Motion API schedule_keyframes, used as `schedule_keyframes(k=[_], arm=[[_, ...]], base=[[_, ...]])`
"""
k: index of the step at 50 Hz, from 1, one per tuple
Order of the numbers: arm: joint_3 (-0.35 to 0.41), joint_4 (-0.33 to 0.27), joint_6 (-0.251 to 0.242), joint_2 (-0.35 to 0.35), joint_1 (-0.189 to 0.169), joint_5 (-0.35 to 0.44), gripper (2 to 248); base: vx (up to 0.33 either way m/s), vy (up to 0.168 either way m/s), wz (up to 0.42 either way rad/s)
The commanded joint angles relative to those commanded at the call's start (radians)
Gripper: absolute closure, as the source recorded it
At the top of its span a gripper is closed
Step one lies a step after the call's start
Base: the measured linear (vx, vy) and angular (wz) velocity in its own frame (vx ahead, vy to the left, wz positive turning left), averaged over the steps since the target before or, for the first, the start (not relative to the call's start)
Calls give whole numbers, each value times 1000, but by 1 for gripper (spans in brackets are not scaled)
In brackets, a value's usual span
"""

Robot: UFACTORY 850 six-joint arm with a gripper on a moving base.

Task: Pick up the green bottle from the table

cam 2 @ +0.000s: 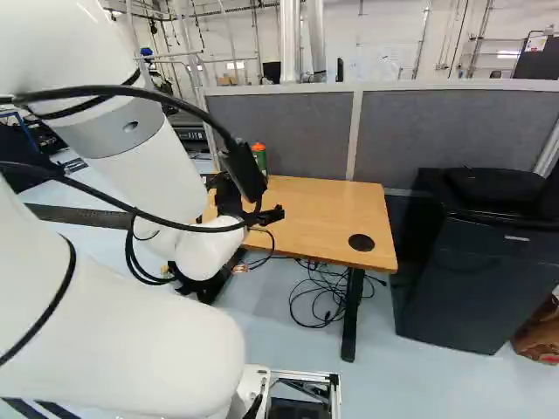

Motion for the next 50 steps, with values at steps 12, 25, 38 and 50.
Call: schedule_keyframes(k=[12, 25, 38, 50], arm=[[0, 0, 0, 0, 0, 0, 3], [0, 0, 0, 0, 0, 0, 3], [0, 0, 0, 0, 0, 0, 3], [0, 0, 0, 0, 0, 0, 3]], base=[[162, 59, -10], [167, 61, -12], [171, 62, -10], [168, 61, -9]])
